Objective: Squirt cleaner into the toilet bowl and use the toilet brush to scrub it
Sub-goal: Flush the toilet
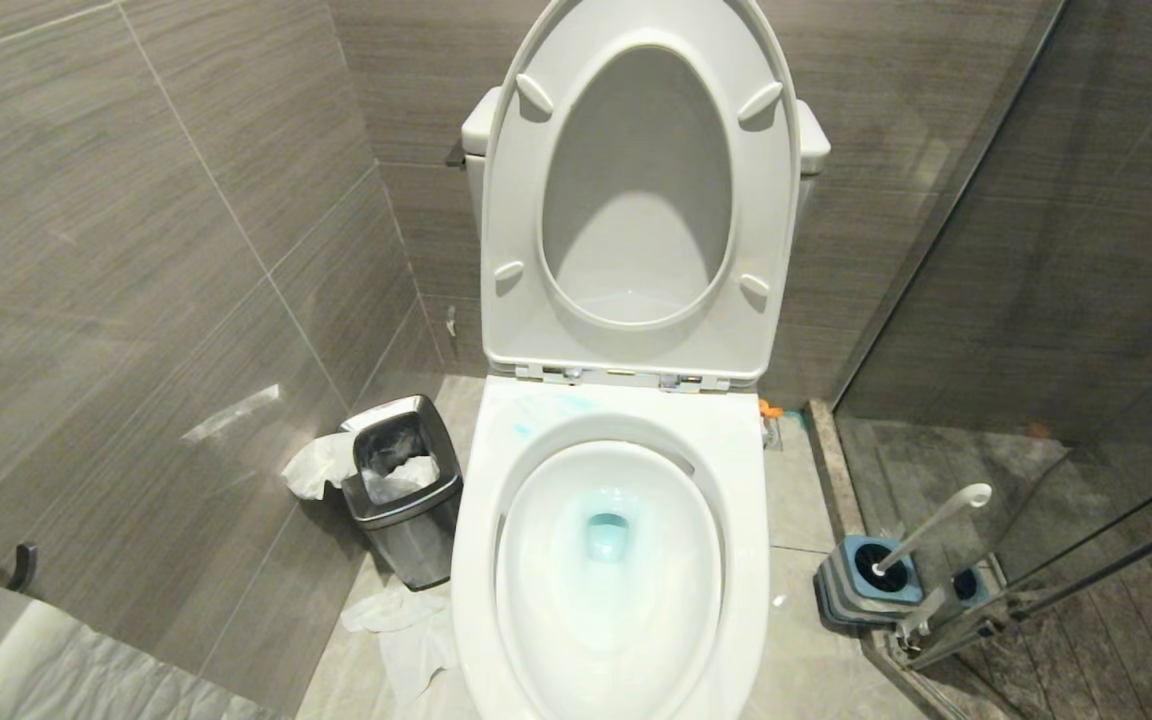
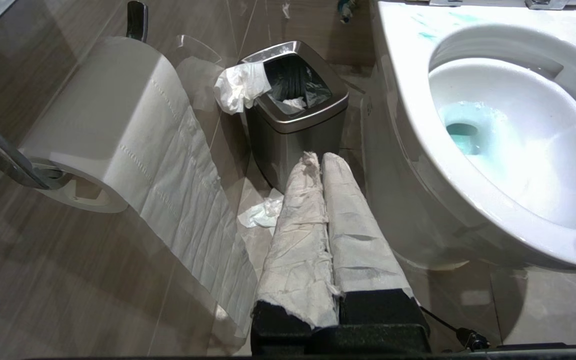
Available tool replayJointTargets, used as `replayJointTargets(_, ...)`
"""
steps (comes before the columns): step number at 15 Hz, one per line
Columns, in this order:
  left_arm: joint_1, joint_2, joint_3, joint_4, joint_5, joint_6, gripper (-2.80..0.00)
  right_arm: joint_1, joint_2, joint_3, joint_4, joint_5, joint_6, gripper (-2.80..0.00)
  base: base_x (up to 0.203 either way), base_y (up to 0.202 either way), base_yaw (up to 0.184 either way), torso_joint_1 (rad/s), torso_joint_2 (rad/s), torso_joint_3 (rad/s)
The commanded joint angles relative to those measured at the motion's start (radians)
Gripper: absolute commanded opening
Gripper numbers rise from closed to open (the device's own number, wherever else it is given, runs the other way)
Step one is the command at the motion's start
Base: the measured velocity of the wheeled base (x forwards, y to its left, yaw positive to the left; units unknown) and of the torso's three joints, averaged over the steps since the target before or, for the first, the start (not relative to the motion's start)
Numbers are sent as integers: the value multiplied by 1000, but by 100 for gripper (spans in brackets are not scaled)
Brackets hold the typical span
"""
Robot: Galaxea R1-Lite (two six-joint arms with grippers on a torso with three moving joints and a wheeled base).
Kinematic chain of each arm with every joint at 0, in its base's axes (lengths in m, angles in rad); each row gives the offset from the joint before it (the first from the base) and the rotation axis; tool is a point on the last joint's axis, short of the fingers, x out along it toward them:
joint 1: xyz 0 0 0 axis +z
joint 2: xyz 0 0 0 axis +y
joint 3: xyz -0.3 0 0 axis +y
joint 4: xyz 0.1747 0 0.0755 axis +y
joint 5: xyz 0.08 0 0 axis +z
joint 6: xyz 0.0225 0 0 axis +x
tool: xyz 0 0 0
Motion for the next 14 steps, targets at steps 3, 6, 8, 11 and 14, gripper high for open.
replayJointTargets(3,0,1,2,0,0,0,-280,16,-188,-34,35,5,8,-280,0,0,0,0,0,0)
replayJointTargets(6,0,1,2,0,0,0,-280,16,-301,-50,148,11,7,-280,0,0,0,0,0,0)
replayJointTargets(8,0,1,2,0,0,0,-280,31,-376,-45,230,7,2,-280,0,0,0,0,0,0)
replayJointTargets(11,0,1,2,0,0,0,-280,45,-480,-9,327,2,-5,-280,0,0,0,0,0,0)
replayJointTargets(14,0,1,2,0,0,0,-280,47,-563,25,368,12,-5,-280,0,0,0,0,0,0)
